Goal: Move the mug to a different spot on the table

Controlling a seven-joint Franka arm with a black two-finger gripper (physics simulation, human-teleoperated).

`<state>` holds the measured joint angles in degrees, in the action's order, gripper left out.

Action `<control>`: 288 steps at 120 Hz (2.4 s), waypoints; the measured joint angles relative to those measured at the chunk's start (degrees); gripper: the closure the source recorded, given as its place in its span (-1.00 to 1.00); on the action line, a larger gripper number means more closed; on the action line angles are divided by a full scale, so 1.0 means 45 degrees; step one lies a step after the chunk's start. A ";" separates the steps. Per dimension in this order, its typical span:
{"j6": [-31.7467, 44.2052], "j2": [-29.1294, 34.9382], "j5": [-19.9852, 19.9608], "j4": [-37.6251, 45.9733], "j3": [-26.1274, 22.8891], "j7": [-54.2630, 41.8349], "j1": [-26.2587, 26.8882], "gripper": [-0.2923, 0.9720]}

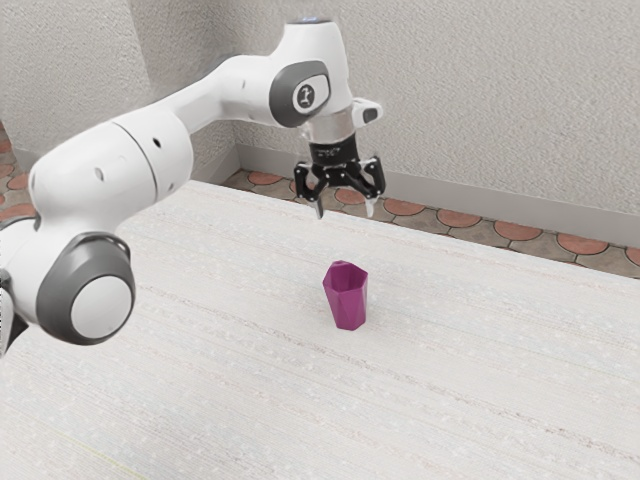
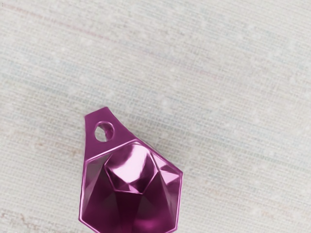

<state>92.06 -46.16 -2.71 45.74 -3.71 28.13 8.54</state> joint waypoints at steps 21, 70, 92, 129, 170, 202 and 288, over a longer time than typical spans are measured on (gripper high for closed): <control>0.0222 -0.0531 -0.0014 -0.0045 0.0176 0.1920 -0.0019 -0.51; 0.0553 -0.2963 0.0166 -0.2227 -0.0568 0.4641 -0.0796 -0.51; 0.0518 -0.3381 0.0563 -0.2236 -0.0690 0.5022 -0.0922 -0.50; 0.0481 -0.3895 0.0644 -0.2212 -0.1002 0.5384 -0.1113 -0.50; 0.0354 -0.4500 0.0654 -0.2431 -0.1270 0.5539 -0.1453 -0.36; 0.0301 -0.4503 0.0637 -0.2463 -0.1419 0.5853 -0.1482 -0.18; 0.0081 -0.4476 0.1236 -0.2736 -0.1484 0.5235 -0.1216 0.13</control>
<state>92.42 -66.30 2.85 33.43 -10.39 51.69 3.07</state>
